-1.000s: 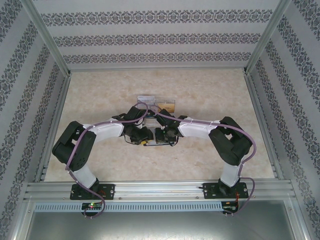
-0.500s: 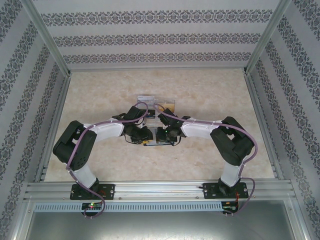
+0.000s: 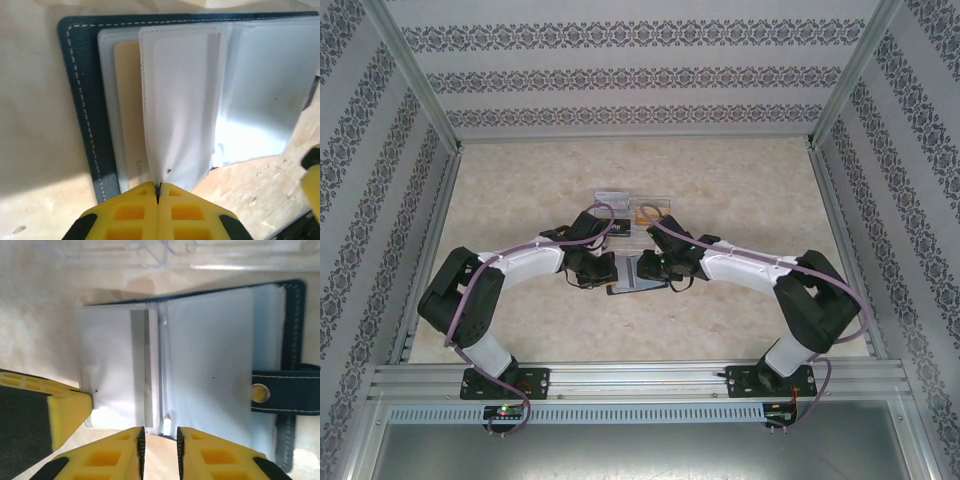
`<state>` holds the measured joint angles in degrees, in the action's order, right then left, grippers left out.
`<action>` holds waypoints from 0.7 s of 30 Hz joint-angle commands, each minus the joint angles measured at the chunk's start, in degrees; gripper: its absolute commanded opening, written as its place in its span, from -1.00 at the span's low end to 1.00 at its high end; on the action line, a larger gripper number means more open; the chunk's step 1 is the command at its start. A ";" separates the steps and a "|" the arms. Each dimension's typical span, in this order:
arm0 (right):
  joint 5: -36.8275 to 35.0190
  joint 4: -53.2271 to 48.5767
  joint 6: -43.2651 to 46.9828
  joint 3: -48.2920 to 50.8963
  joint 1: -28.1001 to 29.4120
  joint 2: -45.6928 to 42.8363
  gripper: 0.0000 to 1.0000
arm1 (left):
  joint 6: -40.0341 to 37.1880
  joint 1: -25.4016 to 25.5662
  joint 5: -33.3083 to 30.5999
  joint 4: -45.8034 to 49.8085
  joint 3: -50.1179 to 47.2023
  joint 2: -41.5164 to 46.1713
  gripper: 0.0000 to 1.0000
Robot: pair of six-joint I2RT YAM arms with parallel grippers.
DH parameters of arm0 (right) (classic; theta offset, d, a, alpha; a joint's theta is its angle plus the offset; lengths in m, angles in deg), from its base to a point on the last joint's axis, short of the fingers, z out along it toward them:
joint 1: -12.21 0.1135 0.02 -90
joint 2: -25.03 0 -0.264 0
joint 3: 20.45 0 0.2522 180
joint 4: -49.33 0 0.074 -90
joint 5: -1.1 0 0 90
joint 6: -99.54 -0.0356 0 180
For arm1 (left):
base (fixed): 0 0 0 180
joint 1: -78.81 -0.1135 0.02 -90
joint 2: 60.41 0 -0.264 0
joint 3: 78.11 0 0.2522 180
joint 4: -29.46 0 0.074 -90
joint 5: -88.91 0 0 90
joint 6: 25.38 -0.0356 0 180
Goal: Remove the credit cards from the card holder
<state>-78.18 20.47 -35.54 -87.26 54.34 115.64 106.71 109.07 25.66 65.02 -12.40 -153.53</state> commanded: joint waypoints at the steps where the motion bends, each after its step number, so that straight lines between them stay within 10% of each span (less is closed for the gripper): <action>1: -3.55 -0.66 0.13 1.67 -0.09 -2.91 -0.46 | -2.45 -0.09 0.04 2.99 0.69 2.70 -0.89; 9: -6.24 -1.32 -0.36 3.84 -0.81 -8.15 -0.43 | -0.43 0.70 7.64 -5.72 3.46 -0.93 -0.23; 21: -7.22 -2.81 -0.27 6.07 -3.25 -12.47 -0.41 | 4.06 2.79 12.32 -13.03 10.71 -9.19 0.09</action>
<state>-83.77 19.07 -35.56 -82.46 52.02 104.53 108.96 111.02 36.04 55.21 -3.27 -161.16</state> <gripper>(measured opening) 0.293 0.535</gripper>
